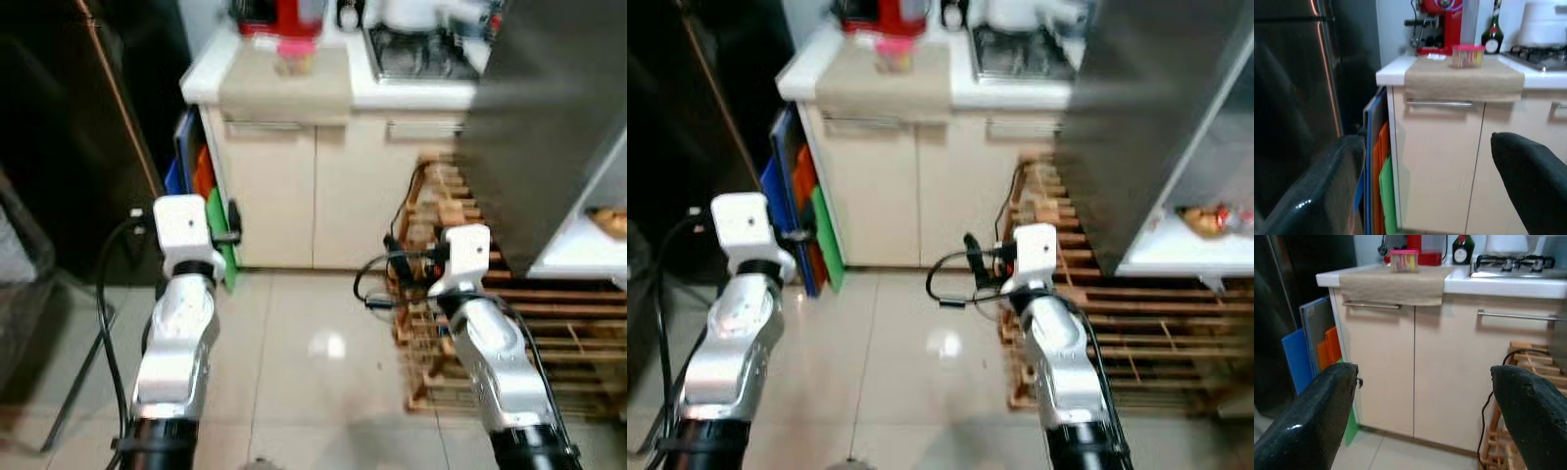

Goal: Restocking fridge

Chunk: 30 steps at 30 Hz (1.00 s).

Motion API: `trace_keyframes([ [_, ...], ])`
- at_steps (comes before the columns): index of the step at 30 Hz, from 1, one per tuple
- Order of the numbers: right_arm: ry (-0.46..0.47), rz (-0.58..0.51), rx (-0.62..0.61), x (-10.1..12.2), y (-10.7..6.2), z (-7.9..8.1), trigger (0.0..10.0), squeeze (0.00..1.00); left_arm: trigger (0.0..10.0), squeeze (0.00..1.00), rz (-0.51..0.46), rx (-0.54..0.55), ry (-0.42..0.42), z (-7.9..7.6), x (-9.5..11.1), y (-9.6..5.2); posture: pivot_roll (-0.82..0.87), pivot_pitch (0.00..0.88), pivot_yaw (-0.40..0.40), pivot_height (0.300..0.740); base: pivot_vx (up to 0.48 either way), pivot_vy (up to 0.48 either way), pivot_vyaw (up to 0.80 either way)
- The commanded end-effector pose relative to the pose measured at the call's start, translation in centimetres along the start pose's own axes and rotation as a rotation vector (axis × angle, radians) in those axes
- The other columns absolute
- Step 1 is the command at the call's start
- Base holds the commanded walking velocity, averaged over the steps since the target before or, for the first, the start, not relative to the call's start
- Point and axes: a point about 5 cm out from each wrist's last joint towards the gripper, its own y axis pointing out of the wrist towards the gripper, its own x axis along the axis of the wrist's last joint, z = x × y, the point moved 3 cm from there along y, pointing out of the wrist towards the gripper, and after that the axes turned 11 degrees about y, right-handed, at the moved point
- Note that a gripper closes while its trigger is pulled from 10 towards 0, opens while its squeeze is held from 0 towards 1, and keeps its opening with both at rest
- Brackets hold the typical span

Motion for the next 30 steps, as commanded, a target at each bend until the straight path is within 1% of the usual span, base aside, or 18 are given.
trace_keyframes([
  [1, 0.012, -0.016, 0.006, 0.3, 0.4, 0.7, 10.0, 0.00, 10.0, 0.00, 0.021, 0.011, 0.004, 0.7, -0.6, 0.2, -0.08, 0.000, 0.017, 0.740, 0.472, 0.000, 0.58],
  [3, -0.020, -0.013, -0.023, 0.2, 0.4, 0.4, 10.0, 0.00, 10.0, 0.00, -0.001, -0.012, 0.008, 0.6, -0.1, 0.6, -0.08, 0.000, 0.019, 0.740, 0.472, 0.000, 0.29],
  [6, -0.036, -0.019, -0.038, 0.4, 0.5, 0.2, 10.0, 0.00, 10.0, 0.00, -0.005, -0.014, 0.013, 0.9, 0.1, 1.3, -0.09, 0.000, 0.021, 0.740, 0.472, 0.000, 0.00],
  [11, -0.030, -0.028, -0.037, 0.5, 0.7, 0.2, 10.0, 0.00, 10.0, 0.00, 0.001, -0.008, 0.020, 1.2, -0.1, 1.6, -0.09, 0.000, 0.028, 0.740, 0.470, 0.000, 0.00],
  [14, -0.031, -0.027, -0.036, 0.3, 0.7, 0.2, 10.0, 0.00, 10.0, 0.00, 0.025, 0.016, 0.003, 1.4, -0.5, 1.8, -0.09, 0.000, 0.030, 0.740, 0.470, 0.000, 0.00],
  [18, -0.032, -0.030, -0.038, 0.3, 0.8, 0.2, 10.0, 0.00, 10.0, 0.00, 0.020, 0.013, 0.003, 1.2, -0.3, 2.0, -0.09, 0.000, 0.032, 0.740, 0.472, 0.000, 0.00],
  [20, -0.034, -0.055, -0.049, 0.7, 0.9, 0.3, 10.0, 0.00, 10.0, 0.00, -0.028, -0.043, -0.018, 0.5, 0.5, 2.3, -0.08, 0.000, 0.043, 0.740, 0.471, 0.000, 0.00],
  [21, -0.034, -0.055, -0.049, 0.7, 0.9, 0.3, 10.0, 0.00, 10.0, 0.00, -0.028, -0.043, -0.018, 0.5, 0.5, 2.3, -0.08, 0.000, 0.043, 0.740, 0.469, 0.000, 0.00],
  [22, -0.027, -0.090, -0.097, 1.2, 1.0, -0.1, 10.0, 0.00, 10.0, 0.00, -0.076, -0.094, -0.032, 0.2, 1.2, 2.5, -0.08, 0.000, 0.047, 0.740, 0.469, 0.000, 0.00],
  [23, -0.022, -0.101, -0.114, 1.4, 1.0, -0.3, 10.0, 0.00, 10.0, 0.00, -0.089, -0.106, -0.031, 0.2, 1.5, 2.5, -0.08, 0.000, 0.048, 0.740, 0.469, 0.000, 0.00],
  [26, -0.009, -0.123, -0.143, 1.8, 0.9, -0.6, 10.0, 0.00, 10.0, 0.00, -0.107, -0.095, -0.019, 1.1, 1.9, 2.8, -0.08, 0.000, 0.057, 0.740, 0.469, 0.000, 0.00],
  [27, -0.008, -0.135, -0.160, 2.0, 0.8, -0.7, 10.0, 0.00, 10.0, 0.00, -0.081, -0.092, -0.016, 1.6, 1.4, 2.8, -0.08, 0.000, 0.060, 0.740, 0.469, 0.000, 0.00],
  [30, -0.007, -0.137, -0.175, 2.0, 0.7, -1.0, 10.0, 0.00, 10.0, 0.00, -0.058, -0.100, -0.015, 1.6, 0.9, 2.6, -0.08, 0.000, 0.060, 0.740, 0.469, 0.000, 0.00],
])
